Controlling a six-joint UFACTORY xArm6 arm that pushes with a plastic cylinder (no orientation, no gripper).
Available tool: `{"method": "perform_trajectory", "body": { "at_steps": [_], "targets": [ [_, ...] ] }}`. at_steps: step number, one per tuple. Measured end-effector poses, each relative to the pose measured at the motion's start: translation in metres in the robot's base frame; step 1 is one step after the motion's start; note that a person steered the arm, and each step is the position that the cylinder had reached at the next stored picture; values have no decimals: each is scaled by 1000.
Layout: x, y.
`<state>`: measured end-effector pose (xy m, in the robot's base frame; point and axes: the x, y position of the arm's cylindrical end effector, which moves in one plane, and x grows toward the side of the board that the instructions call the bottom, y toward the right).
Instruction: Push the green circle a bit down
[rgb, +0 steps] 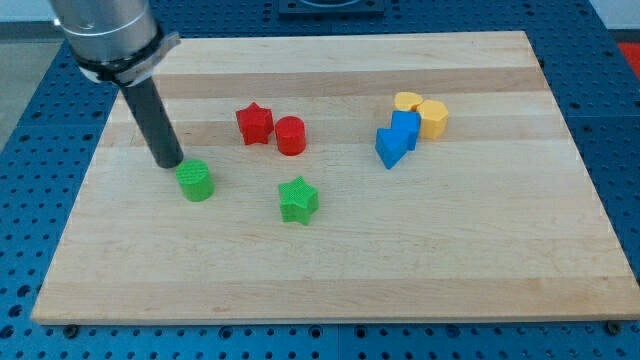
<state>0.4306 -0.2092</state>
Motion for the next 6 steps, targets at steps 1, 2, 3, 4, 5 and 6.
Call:
{"method": "perform_trajectory", "body": {
  "at_steps": [1, 2, 3, 4, 5, 6],
  "targets": [
    [2, -2],
    [5, 23],
    [23, 51],
    [40, 57],
    [41, 43],
    [55, 19]
  ]
}}
